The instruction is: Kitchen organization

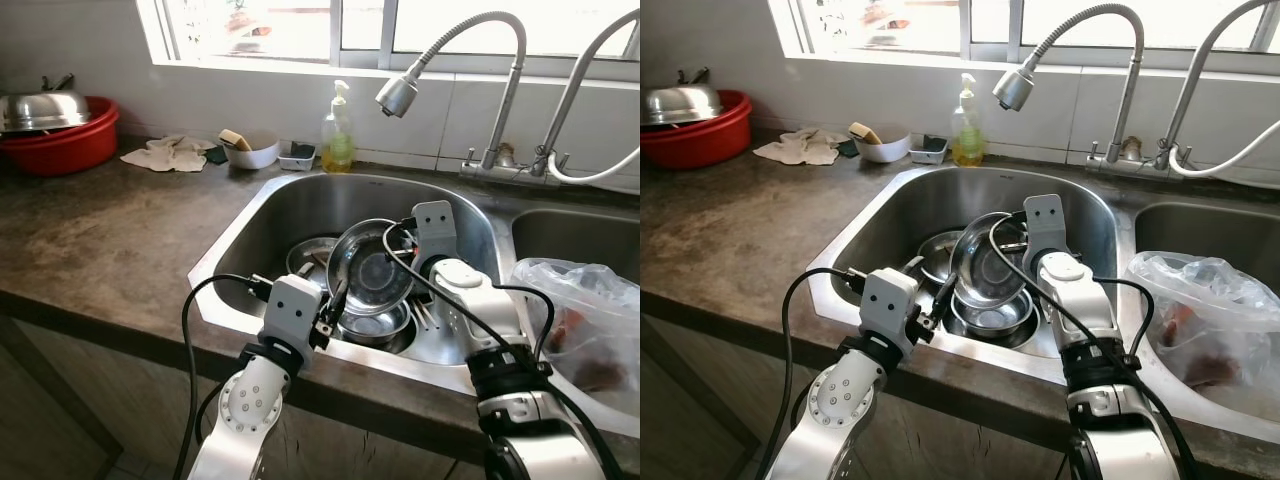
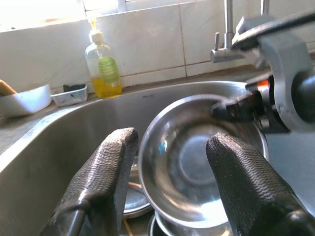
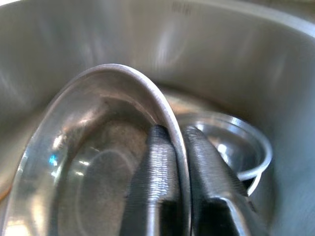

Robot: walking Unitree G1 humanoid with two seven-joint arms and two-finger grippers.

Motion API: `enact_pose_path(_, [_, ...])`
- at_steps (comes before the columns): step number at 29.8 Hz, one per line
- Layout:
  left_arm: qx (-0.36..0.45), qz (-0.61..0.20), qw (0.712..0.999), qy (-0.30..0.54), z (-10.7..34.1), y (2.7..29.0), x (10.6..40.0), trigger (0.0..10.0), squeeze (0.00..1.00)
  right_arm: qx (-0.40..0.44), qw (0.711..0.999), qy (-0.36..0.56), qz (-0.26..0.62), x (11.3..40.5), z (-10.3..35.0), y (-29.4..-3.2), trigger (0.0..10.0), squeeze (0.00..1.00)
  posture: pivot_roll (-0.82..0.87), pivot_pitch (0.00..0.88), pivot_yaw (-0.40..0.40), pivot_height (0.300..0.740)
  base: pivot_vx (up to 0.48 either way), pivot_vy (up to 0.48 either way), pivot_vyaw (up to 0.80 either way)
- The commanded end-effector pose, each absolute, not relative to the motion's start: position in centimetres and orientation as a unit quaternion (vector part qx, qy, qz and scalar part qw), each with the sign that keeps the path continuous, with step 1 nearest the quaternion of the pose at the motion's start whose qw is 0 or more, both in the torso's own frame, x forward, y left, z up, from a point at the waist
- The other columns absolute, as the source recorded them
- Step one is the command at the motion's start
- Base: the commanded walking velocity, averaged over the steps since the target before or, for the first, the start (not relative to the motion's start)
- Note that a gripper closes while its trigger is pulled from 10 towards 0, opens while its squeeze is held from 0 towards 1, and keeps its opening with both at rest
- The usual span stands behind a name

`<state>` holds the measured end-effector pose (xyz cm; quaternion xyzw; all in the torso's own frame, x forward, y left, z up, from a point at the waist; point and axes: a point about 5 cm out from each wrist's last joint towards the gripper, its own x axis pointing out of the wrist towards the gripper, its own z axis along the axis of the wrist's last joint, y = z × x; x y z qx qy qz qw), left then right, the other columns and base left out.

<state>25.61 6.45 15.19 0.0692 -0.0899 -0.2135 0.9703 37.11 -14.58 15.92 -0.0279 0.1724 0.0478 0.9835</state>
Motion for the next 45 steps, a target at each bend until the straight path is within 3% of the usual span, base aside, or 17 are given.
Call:
enact_pose_path(1, [0.075,-0.207,0.971,-0.09,15.4,6.7,25.5,10.0,0.0,-0.014,0.983,0.177,0.05,37.4,16.2,-14.6,10.0,1.0,0.03,0.0,-0.034,0.74,0.0,0.0,0.0])
enact_pose_path(9, [0.073,-0.208,0.971,-0.09,15.4,6.6,25.4,10.0,0.0,0.001,0.989,0.141,0.039,37.4,16.9,-14.8,10.0,1.0,0.02,0.0,-0.031,0.74,0.0,0.0,0.0])
enact_pose_path(10, [0.074,-0.208,0.971,-0.09,15.4,6.6,25.5,10.0,0.0,0.001,0.991,0.125,0.04,37.3,17.3,-14.8,10.0,0.84,0.02,0.0,-0.031,0.74,0.0,0.0,0.0])
enact_pose_path(11, [0.074,-0.207,0.971,-0.091,15.4,6.6,25.5,10.0,0.0,0.003,0.995,0.093,0.036,37.0,18.0,-14.8,10.0,0.0,0.02,0.0,-0.031,0.74,0.0,0.0,0.0])
enact_pose_path(20, [0.077,-0.206,0.971,-0.088,15.2,6.7,25.6,10.0,0.0,0.012,0.998,-0.061,0.015,33.8,21.1,-14.6,10.0,0.0,0.01,0.0,-0.024,0.74,0.0,0.0,0.0])
enact_pose_path(25, [0.075,-0.21,0.971,-0.086,15.1,6.8,25.4,10.0,0.0,0.017,0.991,-0.128,0.021,29.8,21.6,-14.1,10.0,0.0,0.0,0.0,-0.013,0.74,0.0,0.0,0.0])
enact_pose_path(31, [0.073,-0.223,0.969,-0.081,14.7,6.9,24.8,10.0,0.0,-0.013,0.988,-0.147,0.041,26.5,20.3,-13.9,10.0,0.0,0.0,0.0,-0.008,0.74,0.0,0.0,0.0])
enact_pose_path(45, [0.075,-0.238,0.965,-0.081,14.5,7.0,24.2,10.0,0.0,0.008,0.99,-0.123,0.066,24.5,18.9,-13.6,10.0,0.0,-0.01,0.0,0.001,0.74,-0.052,0.0,0.0])
